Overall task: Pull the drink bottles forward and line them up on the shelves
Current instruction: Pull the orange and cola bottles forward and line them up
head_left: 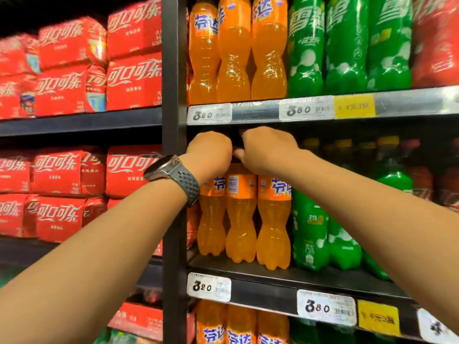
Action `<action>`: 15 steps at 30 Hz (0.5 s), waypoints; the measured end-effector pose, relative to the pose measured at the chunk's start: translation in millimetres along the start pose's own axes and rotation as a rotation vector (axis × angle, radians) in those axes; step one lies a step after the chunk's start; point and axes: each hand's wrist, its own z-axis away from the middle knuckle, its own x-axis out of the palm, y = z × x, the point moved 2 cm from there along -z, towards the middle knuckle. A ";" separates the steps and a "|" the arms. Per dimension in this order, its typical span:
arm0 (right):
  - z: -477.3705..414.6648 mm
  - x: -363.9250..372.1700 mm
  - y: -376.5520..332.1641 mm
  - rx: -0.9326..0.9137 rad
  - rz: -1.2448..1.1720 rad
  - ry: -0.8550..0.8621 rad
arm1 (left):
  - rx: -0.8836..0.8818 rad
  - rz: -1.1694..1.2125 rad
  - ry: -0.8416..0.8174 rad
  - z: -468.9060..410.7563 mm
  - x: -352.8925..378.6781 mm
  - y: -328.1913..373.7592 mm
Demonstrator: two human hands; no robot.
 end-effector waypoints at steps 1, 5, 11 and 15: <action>-2.6 0.7 -0.3 0.007 -0.014 0.000 | -0.013 -0.008 0.005 -1.8 1.0 1.0; -11.2 2.7 6.3 0.055 -0.074 -0.031 | -0.044 0.039 0.005 -7.5 2.1 -1.5; -18.7 6.0 10.0 0.091 -0.154 -0.072 | -0.071 0.223 0.120 -2.4 5.6 -7.4; -21.6 4.6 11.7 0.047 -0.202 -0.111 | -0.059 0.230 0.147 0.2 3.7 -10.1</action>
